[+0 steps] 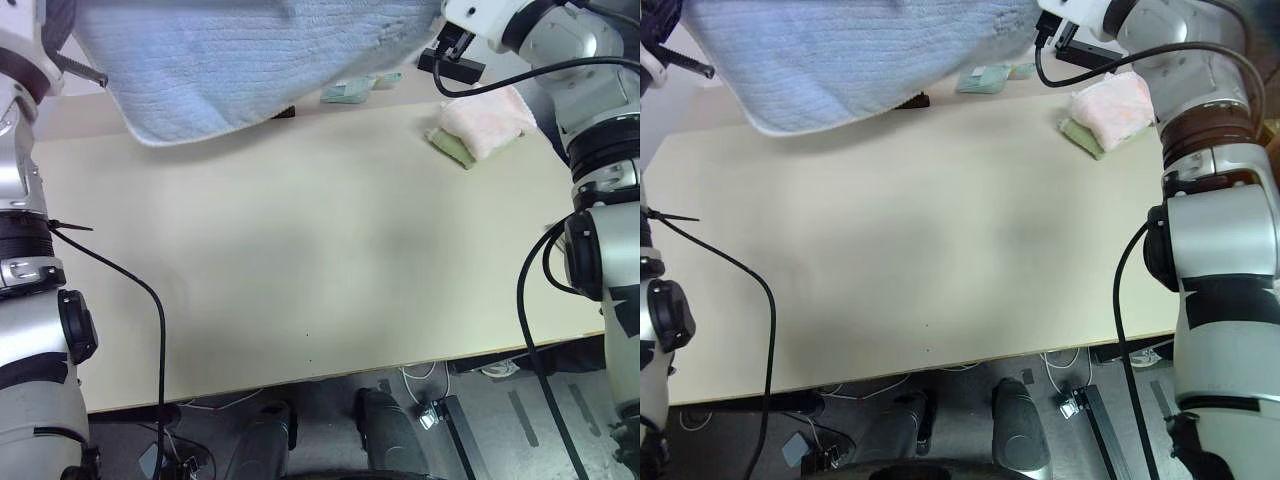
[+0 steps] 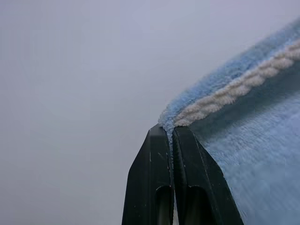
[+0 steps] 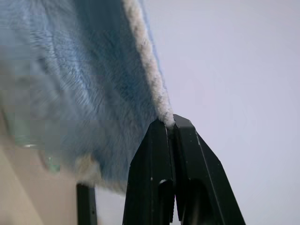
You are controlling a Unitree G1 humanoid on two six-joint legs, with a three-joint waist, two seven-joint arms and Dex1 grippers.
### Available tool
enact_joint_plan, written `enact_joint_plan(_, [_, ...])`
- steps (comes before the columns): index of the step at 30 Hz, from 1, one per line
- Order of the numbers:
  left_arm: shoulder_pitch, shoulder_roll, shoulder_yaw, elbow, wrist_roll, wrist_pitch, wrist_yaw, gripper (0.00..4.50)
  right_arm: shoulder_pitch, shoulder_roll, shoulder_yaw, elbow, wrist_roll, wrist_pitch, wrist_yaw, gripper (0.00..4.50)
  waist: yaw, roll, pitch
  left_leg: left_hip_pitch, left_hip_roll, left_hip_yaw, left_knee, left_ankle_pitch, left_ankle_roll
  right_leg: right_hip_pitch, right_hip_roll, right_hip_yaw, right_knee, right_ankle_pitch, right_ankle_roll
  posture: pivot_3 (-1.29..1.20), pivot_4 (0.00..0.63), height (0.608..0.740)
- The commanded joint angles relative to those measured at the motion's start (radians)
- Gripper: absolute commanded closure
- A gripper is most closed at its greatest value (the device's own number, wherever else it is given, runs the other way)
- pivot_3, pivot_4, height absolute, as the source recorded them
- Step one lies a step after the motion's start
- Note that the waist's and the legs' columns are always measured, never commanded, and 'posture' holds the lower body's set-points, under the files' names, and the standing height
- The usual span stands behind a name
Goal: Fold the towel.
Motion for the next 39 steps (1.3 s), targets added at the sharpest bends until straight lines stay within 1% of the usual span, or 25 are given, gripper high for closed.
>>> enact_joint_plan(1, [0.154,0.049,0.027,-0.133,-0.054,0.047,-0.115,4.5,0.076,-0.034,-0.037,-0.107,0.085,-0.043,0.164,4.47,-0.01,0.0,0.0,0.0,0.0,0.0,0.0,0.0,0.0,0.0,0.0,0.0,0.0,0.0,0.0,0.0,0.15,0.736])
enact_joint_plan(4, [0.398,0.07,0.073,-0.334,-0.104,0.127,-0.182,4.5,0.258,-0.064,-0.04,-0.28,0.181,-0.012,0.381,4.47,-0.015,0.0,0.0,-0.001,0.002,0.0,0.001,-0.001,0.002,-0.002,0.001,0.0,0.001,0.0,0.0,0.0,0.15,0.736])
enact_joint_plan(5, [0.454,0.075,0.086,-0.385,-0.115,0.146,-0.192,4.5,0.305,-0.075,-0.044,-0.335,0.204,0.01,0.429,4.47,-0.014,0.0,0.0,-0.001,0.002,0.0,0.001,-0.001,0.002,-0.002,0.001,0.0,0.001,0.0,0.0,0.0,0.15,0.736])
enact_joint_plan(8, [0.722,0.078,0.184,-0.621,-0.177,0.28,-0.226,4.5,0.543,-0.155,-0.072,-0.612,0.321,0.157,0.603,4.47,-0.008,0.001,0.001,-0.002,0.003,0.0,0.002,-0.003,0.005,-0.003,0.001,0.0,0.002,0.0,0.0,0.0,0.15,0.736])
enact_joint_plan(10, [0.876,0.072,0.253,-0.755,-0.213,0.357,-0.251,4.5,0.671,-0.21,-0.101,-0.779,0.388,0.273,0.678,4.47,-0.004,0.001,0.001,-0.003,0.004,0.0,0.002,-0.003,0.005,-0.004,0.001,0.001,0.001,0.0,0.0,0.0,0.15,0.736])
enact_joint_plan(12, [0.992,0.067,0.311,-0.85,-0.244,0.419,-0.271,4.5,0.768,-0.261,-0.129,-0.916,0.444,0.386,0.73,4.47,0.008,0.002,0.002,-0.003,0.004,0.001,0.003,-0.004,0.007,-0.004,0.0,0.001,0.001,0.0,0.0,0.0,0.15,0.736])
enact_joint_plan(14, [1.093,0.067,0.361,-0.908,-0.262,0.47,-0.296,4.5,0.861,-0.319,-0.155,-1.044,0.504,0.504,0.788,4.47,0.021,0.002,0.002,-0.002,0.004,0.003,0.004,-0.004,0.007,-0.003,0.001,0.001,0.002,0.001,-0.002,0.0,0.15,0.736])
enact_joint_plan(17, [1.199,0.073,0.393,-0.951,-0.266,0.487,-0.34,4.5,0.965,-0.385,-0.19,-1.178,0.579,0.628,0.855,4.47,0.037,0.002,0.002,0.004,0.005,0.003,0.005,-0.004,0.007,0.005,0.002,0.001,0.0,0.001,-0.003,0.0,0.15,0.736])
enact_joint_plan(18, [1.207,0.073,0.396,-0.953,-0.274,0.494,-0.343,4.5,0.976,-0.386,-0.197,-1.194,0.586,0.644,0.853,4.47,0.043,0.002,0.002,0.005,0.006,0.003,0.007,-0.004,0.007,0.007,0.002,0.0,0.0,0.0,-0.003,0.0,0.15,0.736])
enact_joint_plan(20, [1.185,0.08,0.372,-0.922,-0.264,0.485,-0.334,4.5,0.961,-0.368,-0.188,-1.173,0.555,0.631,0.826,4.47,0.049,0.002,0.002,0.007,0.006,0.004,0.009,-0.005,0.008,0.01,0.002,0.0,-0.001,-0.001,-0.005,0.0,0.15,0.736])
enact_joint_plan(23, [1.107,0.081,0.321,-0.854,-0.243,0.468,-0.305,4.5,0.908,-0.32,-0.159,-1.106,0.503,0.601,0.786,4.47,0.059,0.002,0.002,0.006,0.006,0.004,0.014,-0.005,0.009,0.012,0.002,-0.001,-0.001,-0.001,-0.005,0.0,0.15,0.736])
enact_joint_plan(25, [1.042,0.084,0.265,-0.788,-0.215,0.436,-0.301,4.5,0.853,-0.272,-0.132,-1.03,0.466,0.568,0.766,4.47,0.063,0.002,0.001,0.005,0.006,0.004,0.015,-0.006,0.009,0.012,0.001,-0.001,-0.001,0.001,-0.003,0.0,0.15,0.736])
enact_joint_plan(28, [0.913,0.069,0.17,-0.644,-0.18,0.39,-0.292,4.5,0.746,-0.183,-0.071,-0.852,0.383,0.481,0.723,4.47,0.068,0.002,0.001,0.006,0.005,0.004,0.015,-0.006,0.009,0.011,0.001,-0.002,-0.001,0.002,-0.003,0.0,0.15,0.736])
enact_joint_plan(32, [0.815,0.058,0.069,-0.505,-0.128,0.308,-0.303,4.5,0.632,-0.09,-0.017,-0.619,0.302,0.371,0.679,4.47,0.067,0.002,0.001,0.005,0.005,0.005,0.015,-0.006,0.008,0.01,0.002,-0.002,-0.001,0.002,-0.003,0.0,0.15,0.736])
enact_joint_plan(36, [0.716,0.035,0.007,-0.351,-0.094,0.248,-0.292,4.5,0.536,-0.007,0.016,-0.39,0.251,0.279,0.645,4.47,0.066,0.002,0.001,0.003,0.004,0.005,0.015,-0.006,0.008,0.007,0.002,-0.002,0.0,0.003,-0.003,0.0,0.15,0.736])
enact_joint_plan(39, [0.668,0.021,-0.019,-0.271,-0.075,0.205,-0.287,4.5,0.49,0.029,0.023,-0.271,0.222,0.224,0.624,4.47,0.063,0.002,0.001,0.002,0.004,0.004,0.015,-0.006,0.008,0.006,0.002,-0.002,0.0,0.003,-0.003,0.0,0.15,0.736])
